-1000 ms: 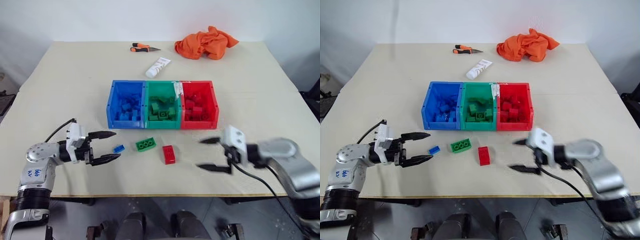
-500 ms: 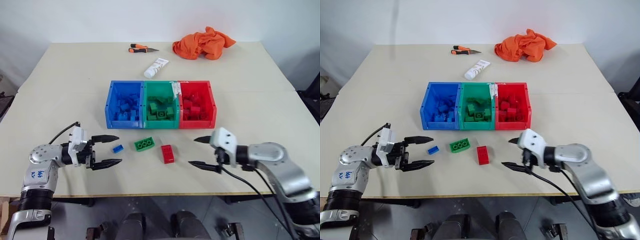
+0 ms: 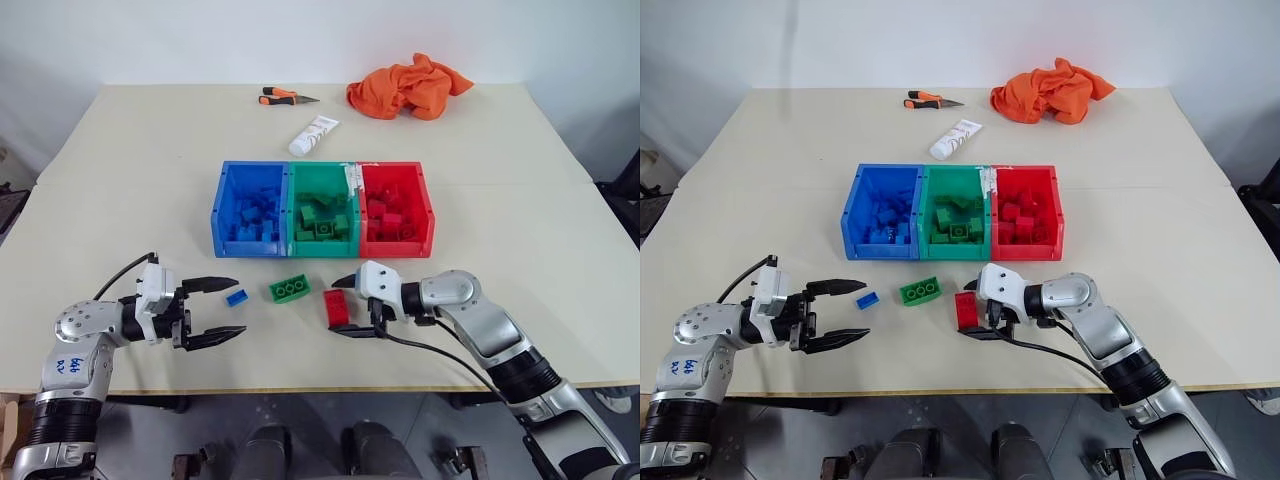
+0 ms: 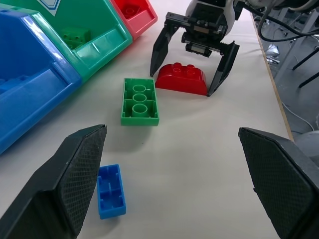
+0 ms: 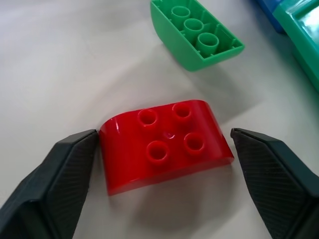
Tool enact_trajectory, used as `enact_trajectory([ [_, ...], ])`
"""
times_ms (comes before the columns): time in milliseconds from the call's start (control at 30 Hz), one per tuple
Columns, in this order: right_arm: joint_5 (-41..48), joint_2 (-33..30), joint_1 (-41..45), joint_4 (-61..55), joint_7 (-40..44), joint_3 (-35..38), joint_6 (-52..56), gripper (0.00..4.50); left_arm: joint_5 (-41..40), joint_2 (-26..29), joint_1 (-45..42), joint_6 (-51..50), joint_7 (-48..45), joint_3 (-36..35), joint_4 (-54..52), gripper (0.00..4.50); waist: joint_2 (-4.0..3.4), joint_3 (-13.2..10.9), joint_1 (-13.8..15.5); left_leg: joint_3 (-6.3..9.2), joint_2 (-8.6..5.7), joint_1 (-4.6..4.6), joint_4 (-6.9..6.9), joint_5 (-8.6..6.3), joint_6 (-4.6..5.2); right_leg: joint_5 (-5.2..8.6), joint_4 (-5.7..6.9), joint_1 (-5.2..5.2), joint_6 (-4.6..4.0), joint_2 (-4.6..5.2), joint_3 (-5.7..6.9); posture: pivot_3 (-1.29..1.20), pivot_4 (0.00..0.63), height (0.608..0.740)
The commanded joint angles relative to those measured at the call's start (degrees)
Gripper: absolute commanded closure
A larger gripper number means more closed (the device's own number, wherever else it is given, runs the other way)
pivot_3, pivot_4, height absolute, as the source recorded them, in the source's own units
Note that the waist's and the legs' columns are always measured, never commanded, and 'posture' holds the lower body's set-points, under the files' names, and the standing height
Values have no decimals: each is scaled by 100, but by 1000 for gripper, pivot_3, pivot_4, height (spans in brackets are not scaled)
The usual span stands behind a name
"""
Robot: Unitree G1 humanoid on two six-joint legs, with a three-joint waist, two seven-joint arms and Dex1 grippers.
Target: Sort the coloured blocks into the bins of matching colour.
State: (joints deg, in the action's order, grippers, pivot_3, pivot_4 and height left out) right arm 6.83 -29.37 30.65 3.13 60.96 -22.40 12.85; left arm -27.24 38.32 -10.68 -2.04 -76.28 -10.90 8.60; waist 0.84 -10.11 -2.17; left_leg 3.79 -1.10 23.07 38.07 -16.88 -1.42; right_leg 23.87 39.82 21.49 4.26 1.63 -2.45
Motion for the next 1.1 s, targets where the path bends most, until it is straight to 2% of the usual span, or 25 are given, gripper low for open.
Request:
enact_trajectory([
  [33,-89,71,55,270,135,-25,-208,1078,-157,48,199,4,114,-175,-354,0,0,0,-17,0,0,0,0,0,-1,0,1,-1,0,-1,1,0,150,740],
  [300,162,-32,-121,-378,-81,456,144,1126,-120,5,114,59,184,-82,-235,0,0,0,7,1,0,-2,0,1,-2,0,4,-1,0,0,2,0,150,740],
  [533,696,-356,-247,-1360,-511,1482,1114,1126,-72,-31,-174,94,131,33,28,0,0,0,44,1,-1,1,-1,1,-1,0,0,0,0,1,2,0,150,740],
  [667,718,-710,239,-955,-1047,2364,1403,1126,-39,-55,-469,143,15,124,331,0,0,0,40,1,-4,3,-1,0,0,0,-4,-1,0,3,1,0,150,740],
  [767,556,-746,653,-293,-1278,2476,1233,1126,-11,-76,-630,167,-53,179,514,0,0,0,24,0,-3,2,-3,0,0,0,-1,1,0,0,1,0,150,740],
  [833,385,-722,893,176,-1402,2433,1013,426,24,-91,-740,205,-97,225,652,0,0,0,6,0,1,-1,-6,0,0,0,0,1,0,-3,1,0,150,740],
  [900,305,-693,1048,489,-1459,2410,819,79,46,-109,-827,234,-121,251,747,0,0,0,4,0,0,2,-7,0,-1,0,0,3,0,-3,1,0,150,740],
  [1100,314,-704,1150,557,-1335,2356,542,79,88,-118,-992,289,-171,289,911,0,-1,-1,-7,-2,0,4,-4,0,-1,0,2,4,0,-2,1,0,150,740],
])
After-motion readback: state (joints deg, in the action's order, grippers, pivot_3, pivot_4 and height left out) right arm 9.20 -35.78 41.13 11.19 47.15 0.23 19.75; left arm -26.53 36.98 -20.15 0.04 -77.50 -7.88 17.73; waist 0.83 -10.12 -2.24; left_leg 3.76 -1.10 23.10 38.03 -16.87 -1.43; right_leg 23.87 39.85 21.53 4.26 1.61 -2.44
